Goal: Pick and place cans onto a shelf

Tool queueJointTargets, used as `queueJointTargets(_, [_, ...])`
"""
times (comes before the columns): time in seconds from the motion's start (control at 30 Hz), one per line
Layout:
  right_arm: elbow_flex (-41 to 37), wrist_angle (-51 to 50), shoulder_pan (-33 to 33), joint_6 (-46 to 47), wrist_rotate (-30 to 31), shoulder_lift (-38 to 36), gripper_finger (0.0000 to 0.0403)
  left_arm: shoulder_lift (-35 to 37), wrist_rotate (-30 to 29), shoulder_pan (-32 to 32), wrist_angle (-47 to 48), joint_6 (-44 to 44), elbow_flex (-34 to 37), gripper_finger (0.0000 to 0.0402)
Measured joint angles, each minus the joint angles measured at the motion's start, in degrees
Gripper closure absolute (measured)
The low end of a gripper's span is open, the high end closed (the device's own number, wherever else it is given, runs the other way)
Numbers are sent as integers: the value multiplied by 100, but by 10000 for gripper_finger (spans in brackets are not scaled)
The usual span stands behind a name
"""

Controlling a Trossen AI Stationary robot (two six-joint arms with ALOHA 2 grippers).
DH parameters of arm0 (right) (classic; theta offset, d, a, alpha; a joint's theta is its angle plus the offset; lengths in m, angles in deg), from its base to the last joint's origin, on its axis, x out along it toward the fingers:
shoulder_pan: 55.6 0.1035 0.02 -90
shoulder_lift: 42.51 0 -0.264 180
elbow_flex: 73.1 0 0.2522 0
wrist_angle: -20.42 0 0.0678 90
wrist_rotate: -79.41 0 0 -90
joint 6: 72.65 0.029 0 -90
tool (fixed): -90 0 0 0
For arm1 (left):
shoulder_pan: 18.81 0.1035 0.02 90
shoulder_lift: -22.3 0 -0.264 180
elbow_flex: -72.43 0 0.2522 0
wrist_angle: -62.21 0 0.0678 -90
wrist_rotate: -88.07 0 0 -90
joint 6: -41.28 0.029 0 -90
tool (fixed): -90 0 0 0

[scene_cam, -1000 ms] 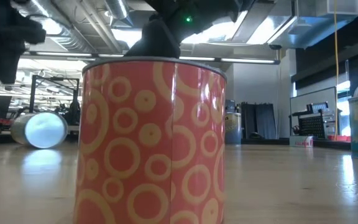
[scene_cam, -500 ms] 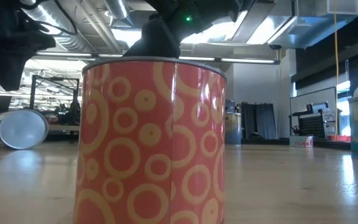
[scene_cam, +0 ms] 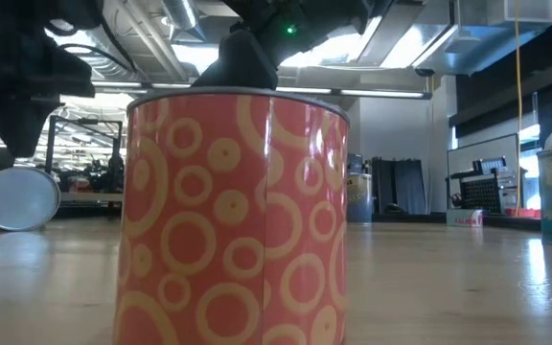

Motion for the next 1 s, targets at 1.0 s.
queueJointTargets(1.0, [0, -1, -2, 996, -613, 0, 361, -990, 517, -145, -917, 449, -543, 349])
